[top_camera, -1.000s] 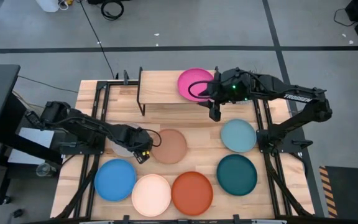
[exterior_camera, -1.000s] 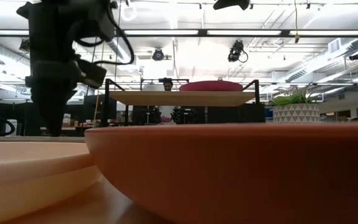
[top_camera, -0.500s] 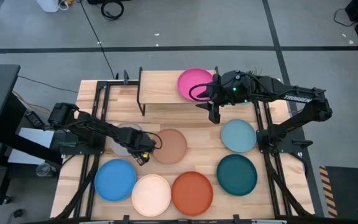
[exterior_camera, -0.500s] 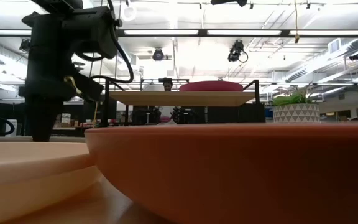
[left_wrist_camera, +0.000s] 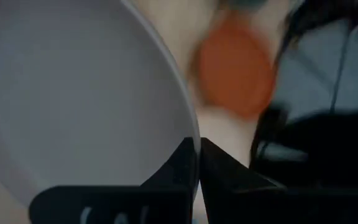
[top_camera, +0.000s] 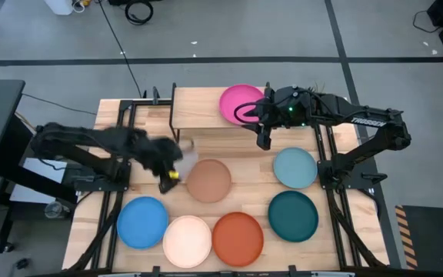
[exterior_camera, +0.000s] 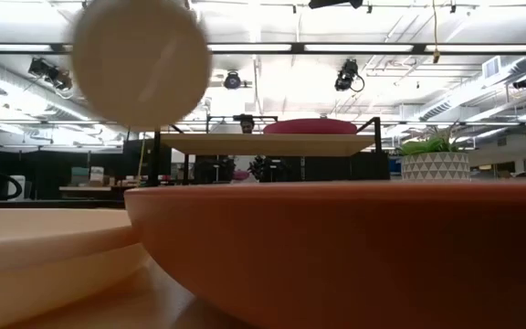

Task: Place and stack plates onto a shelf
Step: Put the gray plate on the shelf

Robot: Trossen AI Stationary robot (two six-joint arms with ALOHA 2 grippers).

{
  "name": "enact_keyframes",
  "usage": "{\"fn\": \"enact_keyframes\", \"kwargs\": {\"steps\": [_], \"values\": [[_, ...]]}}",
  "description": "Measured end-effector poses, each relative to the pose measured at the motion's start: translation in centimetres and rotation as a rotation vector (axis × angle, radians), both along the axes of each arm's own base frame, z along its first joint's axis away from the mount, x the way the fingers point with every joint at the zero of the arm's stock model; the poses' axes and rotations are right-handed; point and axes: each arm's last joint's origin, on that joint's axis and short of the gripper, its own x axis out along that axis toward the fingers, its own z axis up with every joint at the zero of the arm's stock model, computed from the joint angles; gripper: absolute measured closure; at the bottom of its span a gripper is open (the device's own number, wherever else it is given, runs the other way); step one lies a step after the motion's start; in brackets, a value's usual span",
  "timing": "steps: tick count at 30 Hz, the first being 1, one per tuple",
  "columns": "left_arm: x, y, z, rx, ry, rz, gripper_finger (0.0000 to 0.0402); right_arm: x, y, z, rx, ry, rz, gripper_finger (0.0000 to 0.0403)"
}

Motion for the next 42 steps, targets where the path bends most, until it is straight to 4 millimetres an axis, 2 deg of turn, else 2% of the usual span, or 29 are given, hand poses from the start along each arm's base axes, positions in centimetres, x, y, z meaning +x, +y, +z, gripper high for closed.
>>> {"fn": "enact_keyframes", "kwargs": {"steps": [3,5,8,12,15,19,23,26,32,42], "values": [[-0.6,2.1,4.2,0.179,-0.150,0.105,0.0385,0.1,0.0,0.1,-0.001,-0.017,-0.012,0.0220],[-0.8,3.6,5.9,0.305,-0.179,0.126,0.0385,0.2,-0.1,0.3,-0.004,-0.036,-0.016,0.0220],[0.2,6.3,7.8,0.441,-0.201,0.177,0.0387,0.3,-0.1,0.6,-0.007,-0.067,-0.018,0.0220],[2.2,9.8,8.5,0.542,-0.105,0.117,0.0387,0.4,-0.2,0.7,-0.013,-0.086,-0.028,0.0220],[3.5,11.9,7.1,0.569,0.056,0.021,0.0387,0.3,-0.2,0.9,-0.007,-0.097,-0.037,0.0220],[5.2,13.8,3.7,0.593,0.287,-0.191,0.0387,0.3,-0.2,0.9,0.019,-0.107,-0.056,0.0220],[6.6,14.3,0.6,0.633,0.505,-0.464,0.0387,0.2,-0.2,0.9,0.033,-0.112,-0.072,0.0220],[7.4,14.1,-1.1,0.676,0.649,-0.606,0.0386,0.3,-0.2,0.9,0.041,-0.115,-0.077,0.0220],[8.7,14.4,-2.8,0.672,0.691,-0.687,0.0378,0.3,0.2,1.0,0.052,-0.127,-0.067,0.0220],[10.2,15.1,-3.9,0.679,0.650,-0.619,0.0382,0.4,0.4,1.1,0.048,-0.142,-0.058,0.0220]]}}
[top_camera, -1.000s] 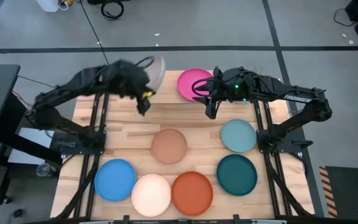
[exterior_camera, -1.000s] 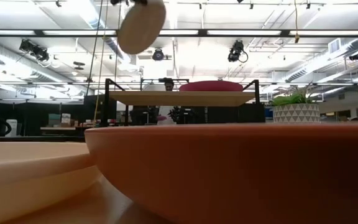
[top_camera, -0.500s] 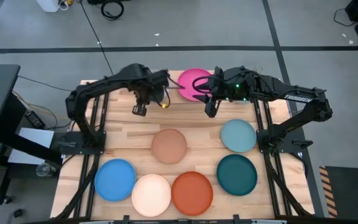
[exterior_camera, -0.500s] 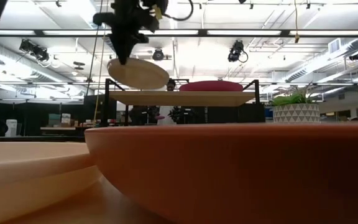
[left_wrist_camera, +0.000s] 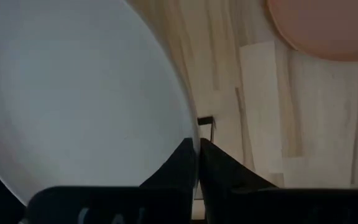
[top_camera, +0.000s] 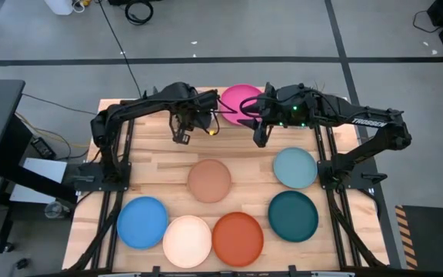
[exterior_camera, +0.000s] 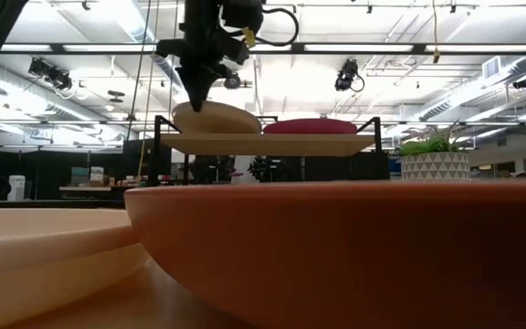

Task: Place and stack plates onto a shelf
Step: Put the gray plate on the shelf, then stack the blue plate on the pink plate on the shelf

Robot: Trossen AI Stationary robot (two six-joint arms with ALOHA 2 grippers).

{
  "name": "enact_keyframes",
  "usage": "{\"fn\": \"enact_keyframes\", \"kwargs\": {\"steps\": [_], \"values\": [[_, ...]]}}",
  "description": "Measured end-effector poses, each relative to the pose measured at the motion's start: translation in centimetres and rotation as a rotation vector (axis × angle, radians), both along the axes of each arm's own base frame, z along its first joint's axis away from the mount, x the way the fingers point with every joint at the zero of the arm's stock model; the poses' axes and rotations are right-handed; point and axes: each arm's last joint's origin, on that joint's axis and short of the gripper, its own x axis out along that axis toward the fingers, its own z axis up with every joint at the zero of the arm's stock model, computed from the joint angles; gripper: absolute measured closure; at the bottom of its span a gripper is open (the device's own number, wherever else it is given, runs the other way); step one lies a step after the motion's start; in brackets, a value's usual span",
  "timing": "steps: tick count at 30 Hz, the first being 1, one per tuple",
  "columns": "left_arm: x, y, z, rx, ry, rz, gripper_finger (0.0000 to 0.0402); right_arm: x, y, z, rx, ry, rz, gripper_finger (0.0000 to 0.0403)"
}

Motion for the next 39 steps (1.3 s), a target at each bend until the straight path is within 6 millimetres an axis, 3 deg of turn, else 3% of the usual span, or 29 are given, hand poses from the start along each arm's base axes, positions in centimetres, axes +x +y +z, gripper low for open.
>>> {"fn": "enact_keyframes", "kwargs": {"steps": [17,27,35,39], "values": [[0.4,0.4,0.0,0.074,-0.035,0.046,0.0380,0.0,0.2,0.0,-0.003,0.001,0.010,0.0220],[0.6,0.9,0.0,0.026,-0.096,0.096,0.0375,0.1,0.7,0.0,-0.003,0.001,0.029,0.0220],[0.4,0.3,0.0,-0.008,-0.088,0.153,0.0305,0.1,0.7,0.0,-0.032,0.010,0.042,0.0220],[-0.4,-1.7,1.3,-0.113,-0.124,0.182,0.0279,0.0,0.7,-0.1,-0.042,0.019,0.047,0.0220]]}}
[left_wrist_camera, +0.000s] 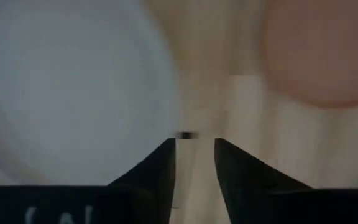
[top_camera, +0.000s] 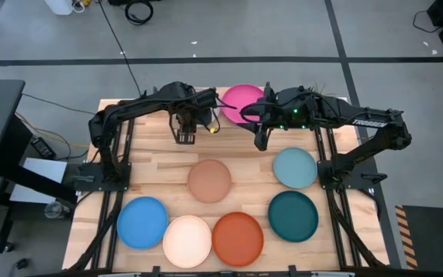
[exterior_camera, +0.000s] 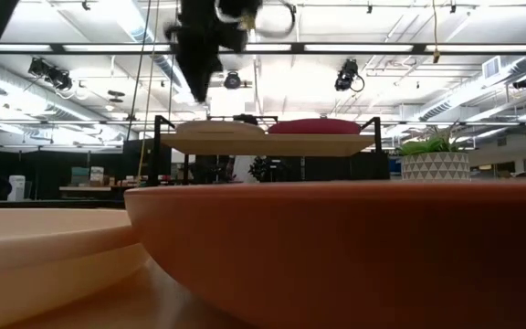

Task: Place and stack plates onto a shelf
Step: Stack the blue plate on the pink plate on the shelf

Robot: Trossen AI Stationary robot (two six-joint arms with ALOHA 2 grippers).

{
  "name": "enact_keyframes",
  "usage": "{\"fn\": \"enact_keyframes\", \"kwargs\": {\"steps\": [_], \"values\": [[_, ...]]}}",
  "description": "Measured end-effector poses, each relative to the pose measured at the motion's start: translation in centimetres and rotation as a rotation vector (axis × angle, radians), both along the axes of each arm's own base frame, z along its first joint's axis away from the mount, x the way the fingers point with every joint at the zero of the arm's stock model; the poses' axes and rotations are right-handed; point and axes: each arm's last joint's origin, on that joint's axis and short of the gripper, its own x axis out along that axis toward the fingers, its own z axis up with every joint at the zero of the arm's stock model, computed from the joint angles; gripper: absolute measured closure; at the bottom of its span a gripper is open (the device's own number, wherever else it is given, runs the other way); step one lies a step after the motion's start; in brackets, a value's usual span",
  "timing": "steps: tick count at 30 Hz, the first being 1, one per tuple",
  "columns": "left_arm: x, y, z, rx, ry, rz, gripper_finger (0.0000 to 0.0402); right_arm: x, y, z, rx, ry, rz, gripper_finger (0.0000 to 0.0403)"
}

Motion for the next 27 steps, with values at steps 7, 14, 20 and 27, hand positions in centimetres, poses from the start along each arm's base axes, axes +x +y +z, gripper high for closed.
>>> {"fn": "enact_keyframes", "kwargs": {"steps": [7,14,20,27], "values": [[-2.4,-7.5,3.6,-0.375,-0.213,-0.014,0.0280,-1.3,0.1,-0.3,0.006,0.089,0.003,0.0220],[-5.4,-14.3,1.0,-0.428,-0.231,-0.134,0.0292,-2.5,0.1,0.0,-0.021,0.111,0.017,0.0220],[-6.8,-16.9,-4.1,-0.517,-0.183,-0.002,0.0292,-2.1,0.1,-0.3,-0.059,0.139,0.043,0.0220],[-9.1,-18.4,-10.5,-0.404,-0.037,0.034,0.0292,-1.1,0.1,-1.0,-0.079,0.164,0.074,0.0220]]}}
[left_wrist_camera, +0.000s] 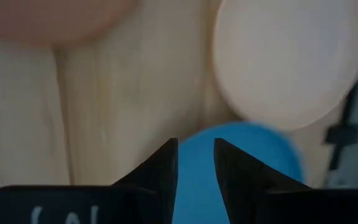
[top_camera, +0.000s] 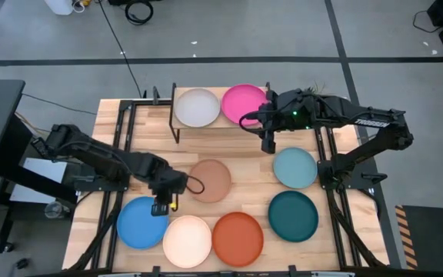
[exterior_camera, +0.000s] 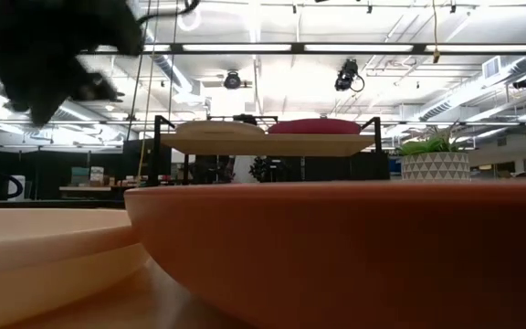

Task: Place and stack plates onto a shelf
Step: Stack the blue plate on the pink plate on the shelf

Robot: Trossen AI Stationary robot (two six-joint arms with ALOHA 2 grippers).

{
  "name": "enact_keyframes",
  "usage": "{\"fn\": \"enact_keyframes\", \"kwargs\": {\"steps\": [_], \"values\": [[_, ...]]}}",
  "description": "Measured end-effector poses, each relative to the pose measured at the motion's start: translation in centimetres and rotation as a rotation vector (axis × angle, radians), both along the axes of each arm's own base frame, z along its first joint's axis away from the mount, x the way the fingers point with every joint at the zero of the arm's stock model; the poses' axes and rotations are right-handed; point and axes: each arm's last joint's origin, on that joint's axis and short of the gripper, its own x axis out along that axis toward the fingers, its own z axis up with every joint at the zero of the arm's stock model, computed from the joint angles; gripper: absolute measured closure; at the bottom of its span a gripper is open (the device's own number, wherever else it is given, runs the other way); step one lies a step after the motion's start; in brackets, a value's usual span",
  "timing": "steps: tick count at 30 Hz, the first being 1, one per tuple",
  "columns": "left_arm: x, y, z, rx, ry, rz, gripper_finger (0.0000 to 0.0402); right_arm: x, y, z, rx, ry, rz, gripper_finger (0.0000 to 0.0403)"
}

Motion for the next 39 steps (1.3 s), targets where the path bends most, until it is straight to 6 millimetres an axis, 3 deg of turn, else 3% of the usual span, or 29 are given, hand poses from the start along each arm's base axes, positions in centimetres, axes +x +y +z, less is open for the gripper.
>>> {"fn": "enact_keyframes", "kwargs": {"steps": [6,12,17,24,33,39], "values": [[-2.1,0.5,-3.6,0.022,0.112,-0.110,0.0292,0.6,0.1,0.0,0.002,-0.017,0.033,0.0220],[-2.9,0.8,-5.2,0.056,0.080,-0.363,0.0292,0.8,0.1,-0.3,0.018,-0.009,0.028,0.0220],[-3.4,0.9,-6.4,0.063,0.044,-0.458,0.0292,0.8,0.1,-0.3,0.040,-0.014,0.015,0.0220],[-3.2,0.9,-6.7,0.080,0.047,-0.454,0.0296,0.8,0.1,-0.2,0.047,-0.019,0.011,0.0220],[-3.1,0.2,-7.5,0.044,0.097,-0.490,0.0382,0.8,0.0,-0.2,0.042,-0.017,0.008,0.0220],[-2.4,0.1,-6.2,0.051,0.098,-0.448,0.0389,0.8,0.0,-0.2,0.043,-0.017,0.006,0.0220]]}}
